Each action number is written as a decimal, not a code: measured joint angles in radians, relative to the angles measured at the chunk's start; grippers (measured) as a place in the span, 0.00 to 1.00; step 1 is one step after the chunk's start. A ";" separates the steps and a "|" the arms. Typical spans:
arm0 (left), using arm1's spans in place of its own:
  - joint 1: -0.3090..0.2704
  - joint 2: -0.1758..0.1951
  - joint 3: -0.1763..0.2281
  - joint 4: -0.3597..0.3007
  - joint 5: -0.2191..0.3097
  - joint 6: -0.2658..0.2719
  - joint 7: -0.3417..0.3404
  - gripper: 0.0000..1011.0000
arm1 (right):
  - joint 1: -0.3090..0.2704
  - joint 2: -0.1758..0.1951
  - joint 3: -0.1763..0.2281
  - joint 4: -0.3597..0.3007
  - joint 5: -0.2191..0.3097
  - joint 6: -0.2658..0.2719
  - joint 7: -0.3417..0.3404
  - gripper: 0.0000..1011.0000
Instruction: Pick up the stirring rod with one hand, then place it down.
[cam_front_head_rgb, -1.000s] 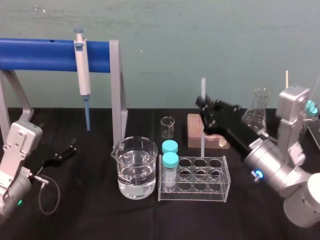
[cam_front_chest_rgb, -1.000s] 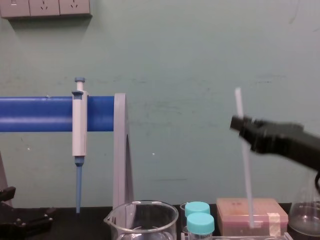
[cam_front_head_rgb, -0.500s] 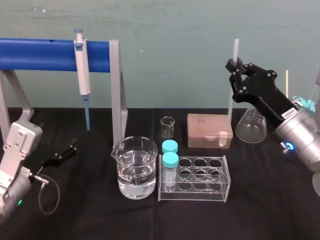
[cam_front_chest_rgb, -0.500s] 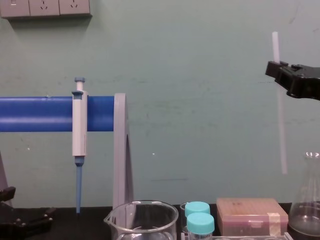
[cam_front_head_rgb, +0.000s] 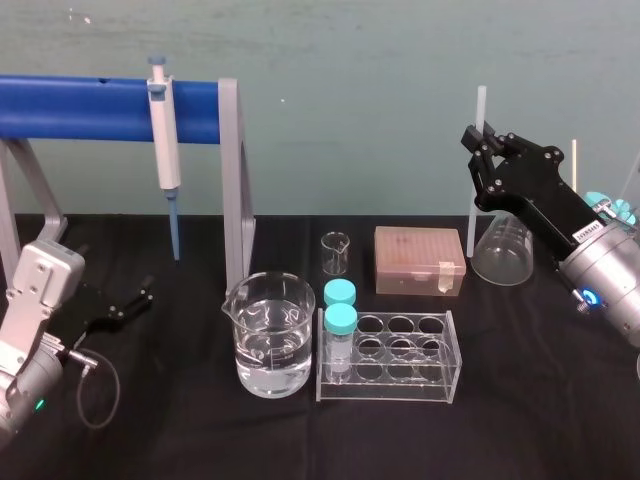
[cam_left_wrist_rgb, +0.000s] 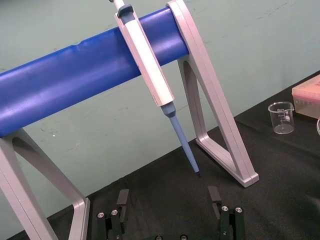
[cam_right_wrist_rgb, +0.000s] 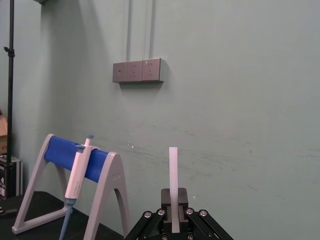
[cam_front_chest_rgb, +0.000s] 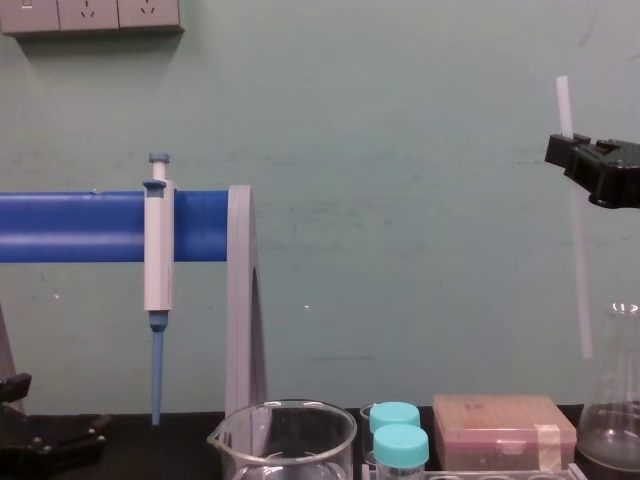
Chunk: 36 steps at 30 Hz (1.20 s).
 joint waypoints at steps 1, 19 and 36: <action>0.000 0.000 0.000 0.000 0.000 0.000 0.000 0.99 | 0.000 0.000 0.000 0.000 0.000 0.000 0.001 0.07; 0.000 0.000 0.000 0.000 0.000 0.000 0.000 0.99 | -0.008 -0.005 -0.003 -0.001 0.009 0.007 0.009 0.07; 0.000 0.000 0.000 0.000 0.000 0.000 0.000 0.99 | -0.010 -0.007 -0.003 0.001 0.023 0.011 0.011 0.07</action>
